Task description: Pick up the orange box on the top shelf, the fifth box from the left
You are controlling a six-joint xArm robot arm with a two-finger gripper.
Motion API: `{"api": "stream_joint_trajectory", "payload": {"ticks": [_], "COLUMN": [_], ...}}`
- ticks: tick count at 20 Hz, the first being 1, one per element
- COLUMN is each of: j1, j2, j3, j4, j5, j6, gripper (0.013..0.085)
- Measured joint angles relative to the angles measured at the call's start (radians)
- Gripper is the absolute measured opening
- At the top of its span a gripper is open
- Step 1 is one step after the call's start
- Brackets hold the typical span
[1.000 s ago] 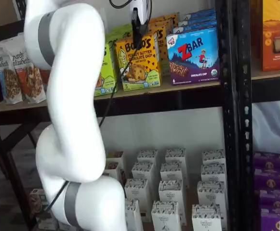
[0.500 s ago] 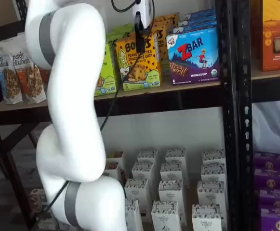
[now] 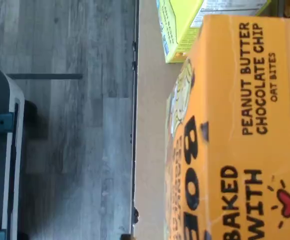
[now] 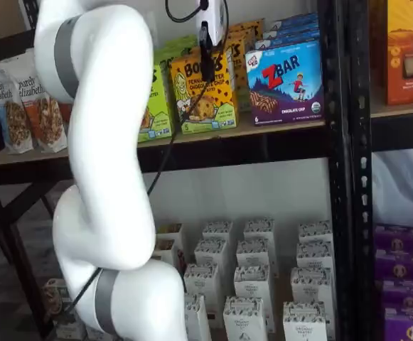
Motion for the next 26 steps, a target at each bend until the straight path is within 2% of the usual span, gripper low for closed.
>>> {"api": "stream_joint_trajectory", "payload": {"ticks": [1,4,5,26], "j1": [-0.001,-0.005,-0.006,-0.013], "j2": [0.000,-0.003,-0.003,-0.005], "j3": [0.001,0.004,0.002,0.007], "j4": [0.001,0.006,0.006,0.003], "j5": [-0.001,-0.005,-0.003,-0.012], "j6": [-0.001,-0.004,-0.005,-0.012], "gripper": [0.0730,0.0690,0.0650,0.0650]}}
